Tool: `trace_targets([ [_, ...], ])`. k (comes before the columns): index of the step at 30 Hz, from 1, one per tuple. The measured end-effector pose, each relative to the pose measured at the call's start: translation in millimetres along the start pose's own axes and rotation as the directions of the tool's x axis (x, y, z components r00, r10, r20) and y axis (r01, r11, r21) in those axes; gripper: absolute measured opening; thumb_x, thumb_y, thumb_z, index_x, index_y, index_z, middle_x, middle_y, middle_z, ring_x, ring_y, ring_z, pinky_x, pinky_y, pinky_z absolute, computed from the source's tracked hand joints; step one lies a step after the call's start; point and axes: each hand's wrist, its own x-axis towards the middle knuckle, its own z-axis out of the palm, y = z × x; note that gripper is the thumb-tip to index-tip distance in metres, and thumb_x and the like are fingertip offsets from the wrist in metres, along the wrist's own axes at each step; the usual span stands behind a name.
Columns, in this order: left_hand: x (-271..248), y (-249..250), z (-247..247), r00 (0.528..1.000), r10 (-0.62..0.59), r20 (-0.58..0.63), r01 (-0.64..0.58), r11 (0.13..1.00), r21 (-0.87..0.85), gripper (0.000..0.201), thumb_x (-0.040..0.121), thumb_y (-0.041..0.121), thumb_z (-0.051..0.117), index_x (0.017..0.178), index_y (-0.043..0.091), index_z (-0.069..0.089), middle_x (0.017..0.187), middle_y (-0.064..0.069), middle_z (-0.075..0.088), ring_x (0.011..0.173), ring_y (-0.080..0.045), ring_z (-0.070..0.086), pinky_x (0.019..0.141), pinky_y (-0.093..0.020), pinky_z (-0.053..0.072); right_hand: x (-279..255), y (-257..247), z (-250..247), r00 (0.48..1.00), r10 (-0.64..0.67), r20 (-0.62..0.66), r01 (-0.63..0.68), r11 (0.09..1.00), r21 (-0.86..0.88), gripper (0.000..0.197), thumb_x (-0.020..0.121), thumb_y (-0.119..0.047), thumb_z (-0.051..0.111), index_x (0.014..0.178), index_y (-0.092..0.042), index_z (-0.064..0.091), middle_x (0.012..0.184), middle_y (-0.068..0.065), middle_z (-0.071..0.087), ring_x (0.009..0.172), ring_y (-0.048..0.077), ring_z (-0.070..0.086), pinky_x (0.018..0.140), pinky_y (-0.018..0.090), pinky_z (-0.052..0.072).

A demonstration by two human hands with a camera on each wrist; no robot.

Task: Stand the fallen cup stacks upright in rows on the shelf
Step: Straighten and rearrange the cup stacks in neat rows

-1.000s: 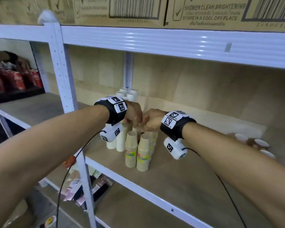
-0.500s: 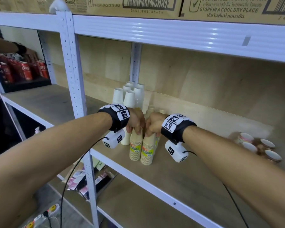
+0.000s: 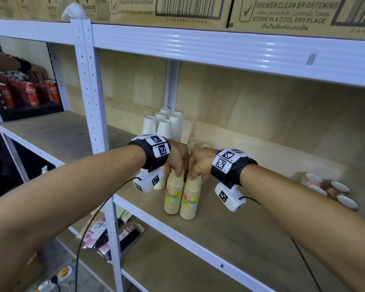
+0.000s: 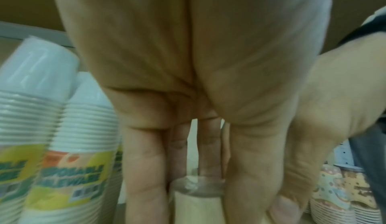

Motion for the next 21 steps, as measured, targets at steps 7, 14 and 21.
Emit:
trace_targets([
  [7, 9.4, 30.7, -13.3, 0.997, 0.062, 0.041, -0.061, 0.998, -0.034, 0.038, 0.078, 0.011, 0.078, 0.115, 0.008, 0.069, 0.115, -0.016, 0.067, 0.096, -0.031, 0.071, 0.081, -0.04, 0.061, -11.9, 33.4, -21.9, 0.996, 0.091, 0.012, -0.091, 0.995, 0.03, 0.018, 0.079, -0.012, 0.077, 0.095, -0.008, 0.072, 0.066, 0.003, 0.063, 0.053, 0.017, 0.062, 0.057, 0.025, 0.055],
  [14, 31.1, 71.2, -28.4, 0.991, 0.112, -0.067, -0.116, 0.991, -0.06, 0.022, 0.079, 0.008, 0.075, 0.1, 0.013, 0.071, 0.086, -0.012, 0.071, 0.059, -0.024, 0.068, 0.057, -0.028, 0.059, -28.9, 87.0, -42.6, 0.976, 0.202, -0.078, -0.2, 0.979, 0.037, 0.023, 0.073, -0.015, 0.079, 0.094, -0.008, 0.073, 0.068, 0.0, 0.066, 0.054, 0.011, 0.062, 0.06, 0.027, 0.057],
  [21, 73.1, 105.0, -35.8, 0.97, 0.156, -0.189, -0.176, 0.979, -0.098, 0.027, 0.076, 0.006, 0.076, 0.102, 0.013, 0.072, 0.097, -0.008, 0.069, 0.07, -0.025, 0.069, 0.063, -0.031, 0.06, -36.1, 134.5, -55.6, 0.932, 0.312, -0.183, -0.31, 0.95, 0.041, 0.028, 0.078, -0.013, 0.076, 0.105, -0.005, 0.073, 0.08, 0.003, 0.065, 0.057, 0.011, 0.059, 0.052, 0.018, 0.05],
])
